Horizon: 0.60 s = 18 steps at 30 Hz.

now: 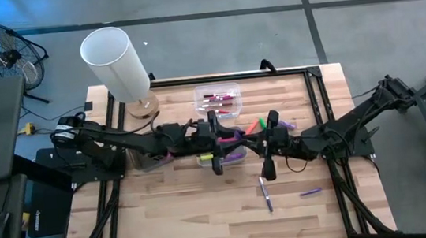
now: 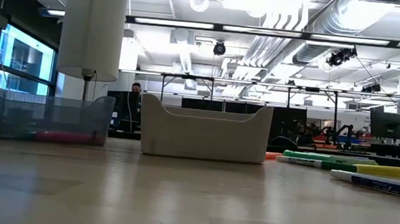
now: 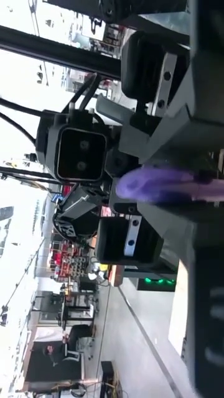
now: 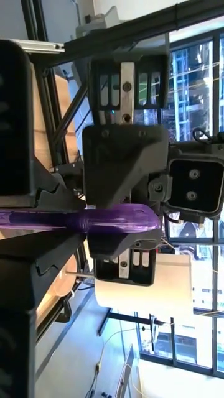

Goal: Pick & Place Markers
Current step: Put the violet pen into the black bin

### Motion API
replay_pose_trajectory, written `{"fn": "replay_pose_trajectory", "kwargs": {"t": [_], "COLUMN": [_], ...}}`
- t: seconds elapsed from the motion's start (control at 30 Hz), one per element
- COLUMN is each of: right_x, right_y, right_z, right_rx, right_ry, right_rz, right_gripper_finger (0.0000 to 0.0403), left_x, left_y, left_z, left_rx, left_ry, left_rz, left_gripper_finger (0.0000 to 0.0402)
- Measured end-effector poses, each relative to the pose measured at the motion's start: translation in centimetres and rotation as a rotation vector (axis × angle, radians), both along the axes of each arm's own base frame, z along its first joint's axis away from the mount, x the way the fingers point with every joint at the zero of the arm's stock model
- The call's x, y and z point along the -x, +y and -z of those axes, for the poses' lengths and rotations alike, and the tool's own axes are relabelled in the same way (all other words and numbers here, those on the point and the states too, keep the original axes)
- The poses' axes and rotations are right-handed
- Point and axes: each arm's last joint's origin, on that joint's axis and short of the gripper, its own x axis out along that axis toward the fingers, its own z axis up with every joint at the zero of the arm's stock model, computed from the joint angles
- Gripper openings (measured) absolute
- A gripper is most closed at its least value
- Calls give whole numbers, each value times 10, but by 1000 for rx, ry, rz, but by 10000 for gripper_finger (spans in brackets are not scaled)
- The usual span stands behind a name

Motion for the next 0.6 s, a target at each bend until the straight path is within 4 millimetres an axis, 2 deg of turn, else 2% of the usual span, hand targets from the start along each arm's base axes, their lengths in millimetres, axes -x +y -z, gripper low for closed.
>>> {"fn": "replay_pose_trajectory", "kwargs": {"t": [0.13,0.33,0.5,0.6], "right_x": [0,0,0,0], "right_y": [0,0,-1,-2], "right_z": [0,2,7,11], "right_rx": [1,-29,-71,-93], "right_ry": [3,12,42,63], "right_rz": [-5,-20,4,37], "right_gripper_finger": [32,43,96,134], "left_x": [0,-1,-3,10], "left_y": [0,3,11,18], "left_z": [1,3,8,1], "left_rx": [-1,-1,-14,-66], "left_ry": [9,26,86,163], "left_rz": [-4,-20,-37,-91], "left_gripper_finger": [38,40,54,43]}}
